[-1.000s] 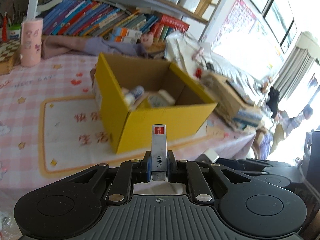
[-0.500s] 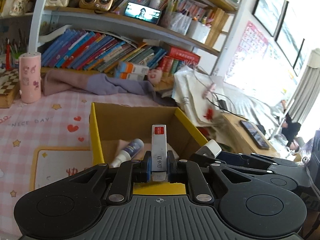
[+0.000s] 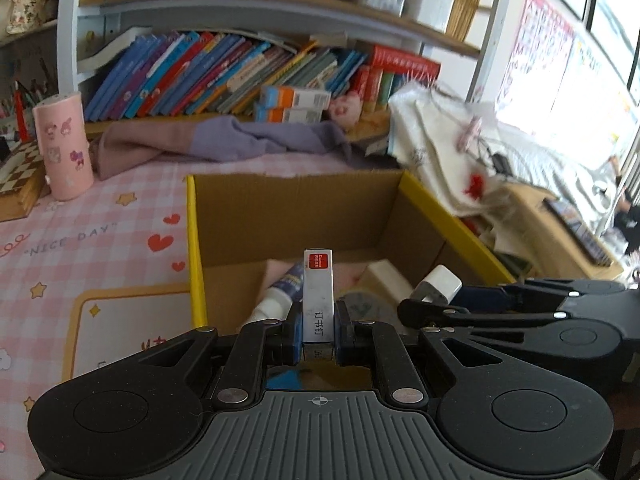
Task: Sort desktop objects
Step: 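Lower the adapter and small box with both tools into the yellow box, then open the left tool to drop the small box while the right tool releases the adapter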
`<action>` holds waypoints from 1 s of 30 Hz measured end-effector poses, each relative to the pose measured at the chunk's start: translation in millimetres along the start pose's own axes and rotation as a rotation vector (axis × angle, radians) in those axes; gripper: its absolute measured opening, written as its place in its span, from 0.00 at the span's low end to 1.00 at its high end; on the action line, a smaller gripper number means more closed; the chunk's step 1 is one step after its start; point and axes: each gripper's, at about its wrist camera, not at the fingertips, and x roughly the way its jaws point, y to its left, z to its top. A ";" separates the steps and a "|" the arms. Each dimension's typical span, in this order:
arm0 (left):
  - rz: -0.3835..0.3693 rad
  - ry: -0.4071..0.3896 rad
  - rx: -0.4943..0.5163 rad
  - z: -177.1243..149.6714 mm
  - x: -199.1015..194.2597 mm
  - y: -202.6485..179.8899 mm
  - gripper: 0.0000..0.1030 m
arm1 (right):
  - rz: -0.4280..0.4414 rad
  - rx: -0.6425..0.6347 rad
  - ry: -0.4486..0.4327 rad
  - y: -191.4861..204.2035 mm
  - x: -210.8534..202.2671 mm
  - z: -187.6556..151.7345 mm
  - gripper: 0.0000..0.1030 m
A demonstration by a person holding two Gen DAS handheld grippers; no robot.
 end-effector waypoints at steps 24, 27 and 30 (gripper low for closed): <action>0.098 -0.036 0.061 -12.5 -22.8 -25.3 0.48 | 0.059 0.008 0.013 -10.1 3.6 -4.6 0.43; 0.136 -0.072 0.067 -14.6 -39.6 -26.4 0.57 | 0.056 0.023 -0.023 -10.2 -8.1 -5.1 0.43; 0.195 -0.131 0.048 -17.6 -57.4 -22.1 0.73 | 0.055 0.040 -0.054 -8.3 -21.0 -4.9 0.44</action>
